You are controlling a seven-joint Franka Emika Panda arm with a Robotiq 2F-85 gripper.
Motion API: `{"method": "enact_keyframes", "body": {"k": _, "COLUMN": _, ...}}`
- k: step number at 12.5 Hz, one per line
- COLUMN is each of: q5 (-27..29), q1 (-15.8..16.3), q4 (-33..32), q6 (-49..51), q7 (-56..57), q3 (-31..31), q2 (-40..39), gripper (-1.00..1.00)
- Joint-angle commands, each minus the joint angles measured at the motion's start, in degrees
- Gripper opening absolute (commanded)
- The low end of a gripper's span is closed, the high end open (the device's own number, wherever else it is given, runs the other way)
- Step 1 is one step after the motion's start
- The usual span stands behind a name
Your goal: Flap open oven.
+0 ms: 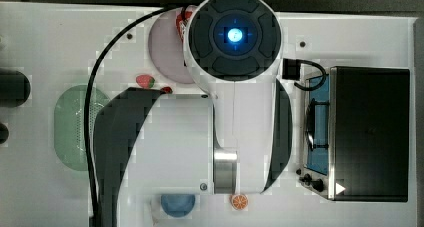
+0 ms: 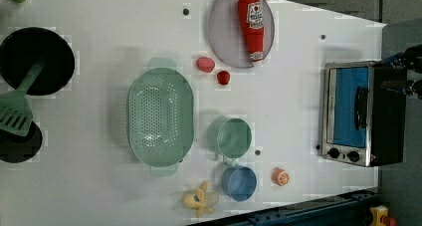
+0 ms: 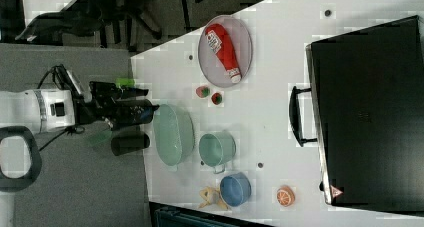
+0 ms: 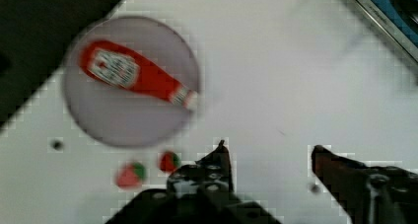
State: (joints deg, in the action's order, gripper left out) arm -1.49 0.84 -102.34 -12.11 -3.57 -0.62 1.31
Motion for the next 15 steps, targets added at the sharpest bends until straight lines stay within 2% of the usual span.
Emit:
{"method": "enact_keyframes", "body": {"k": 1, "q5": 0.0, "q1": -1.5, "q4": -7.7, "q6": 9.8, "q7": 4.7, "q3": -2.9, "q2": 16.6, "gripper": 0.59}}
{"method": "enact_keyframes", "body": {"k": 3, "q5": 0.0, "q1": -1.5, "q4": -7.7, "q6": 9.8, "q7": 4.7, "q3": -2.9, "q2": 16.6, "gripper": 0.99}}
{"method": "enact_keyframes", "body": {"k": 5, "q5": 0.0, "q1": -1.5, "q4": -7.7, "q6": 9.8, "q7": 4.7, "q3": -2.9, "q2": 16.6, "gripper": 1.00}}
{"method": "enact_keyframes", "body": {"k": 6, "q5": 0.0, "q1": -1.5, "q4": -7.7, "q6": 9.8, "q7": 4.7, "q3": -2.9, "q2": 16.6, "gripper": 0.90}}
{"method": "enact_keyframes", "body": {"k": 12, "q5": 0.0, "q1": -1.7, "q4": -7.8, "q6": 9.8, "q7": 4.7, "q3": -4.1, "q2": 16.6, "gripper": -0.55}}
{"method": "enact_keyframes", "body": {"k": 13, "q5": 0.0, "q1": -1.7, "q4": -7.9, "q6": 9.8, "q7": 5.2, "q3": -5.0, "q2": 16.6, "gripper": -0.65}}
{"method": "enact_keyframes", "body": {"k": 15, "q5": -0.1, "q1": -1.8, "q4": -8.3, "q6": 9.5, "q7": 10.0, "q3": -7.3, "q2": 16.6, "gripper": -0.65}}
